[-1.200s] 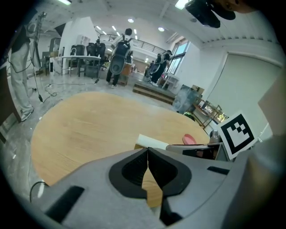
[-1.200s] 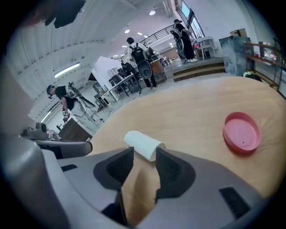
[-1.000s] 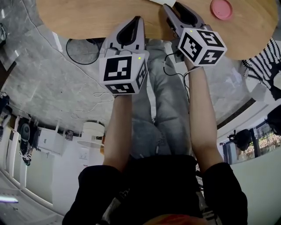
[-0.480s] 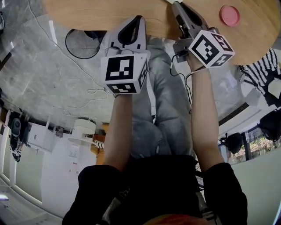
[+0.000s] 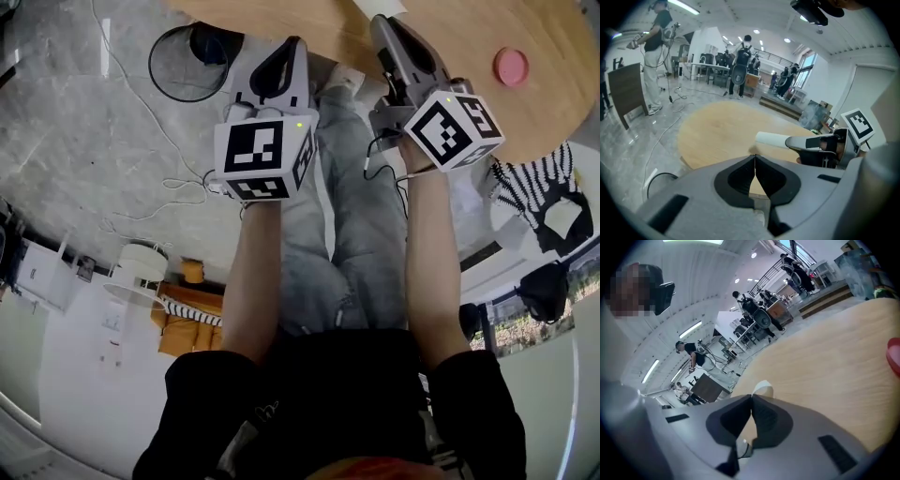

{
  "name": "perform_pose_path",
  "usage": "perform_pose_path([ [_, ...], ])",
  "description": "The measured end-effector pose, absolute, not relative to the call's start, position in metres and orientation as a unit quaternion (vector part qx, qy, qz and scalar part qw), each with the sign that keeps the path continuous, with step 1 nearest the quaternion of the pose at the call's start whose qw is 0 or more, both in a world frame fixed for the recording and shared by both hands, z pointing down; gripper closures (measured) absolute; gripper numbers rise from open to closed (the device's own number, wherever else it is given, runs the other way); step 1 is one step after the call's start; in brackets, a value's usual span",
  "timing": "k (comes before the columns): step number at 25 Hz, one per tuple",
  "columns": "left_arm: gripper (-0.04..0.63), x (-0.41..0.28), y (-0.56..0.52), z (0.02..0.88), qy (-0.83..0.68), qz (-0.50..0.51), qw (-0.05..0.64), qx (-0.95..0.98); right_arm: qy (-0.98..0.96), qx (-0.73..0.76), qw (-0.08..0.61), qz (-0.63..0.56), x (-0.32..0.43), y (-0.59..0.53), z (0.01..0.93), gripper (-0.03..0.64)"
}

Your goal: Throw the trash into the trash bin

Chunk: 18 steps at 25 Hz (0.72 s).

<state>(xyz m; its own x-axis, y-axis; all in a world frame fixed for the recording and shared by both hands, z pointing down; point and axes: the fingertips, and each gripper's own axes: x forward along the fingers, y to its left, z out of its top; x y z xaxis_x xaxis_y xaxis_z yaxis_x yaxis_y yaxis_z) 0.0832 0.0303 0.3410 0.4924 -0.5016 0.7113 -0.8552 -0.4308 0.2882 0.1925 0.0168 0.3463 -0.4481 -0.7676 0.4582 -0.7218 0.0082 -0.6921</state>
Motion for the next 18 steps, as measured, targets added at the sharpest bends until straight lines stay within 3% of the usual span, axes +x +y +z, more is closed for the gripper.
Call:
perform_pose_path([
  [8,0.584,-0.009,0.044,0.334,-0.512,0.26,0.32,0.753,0.77,-0.437,-0.029,-0.464,0.095,0.012,0.334,0.604],
  [18,0.584,-0.12,0.078,0.345,-0.628,0.212,0.364,0.655,0.833,-0.307,-0.119,-0.445,-0.027,0.021,0.345,0.603],
])
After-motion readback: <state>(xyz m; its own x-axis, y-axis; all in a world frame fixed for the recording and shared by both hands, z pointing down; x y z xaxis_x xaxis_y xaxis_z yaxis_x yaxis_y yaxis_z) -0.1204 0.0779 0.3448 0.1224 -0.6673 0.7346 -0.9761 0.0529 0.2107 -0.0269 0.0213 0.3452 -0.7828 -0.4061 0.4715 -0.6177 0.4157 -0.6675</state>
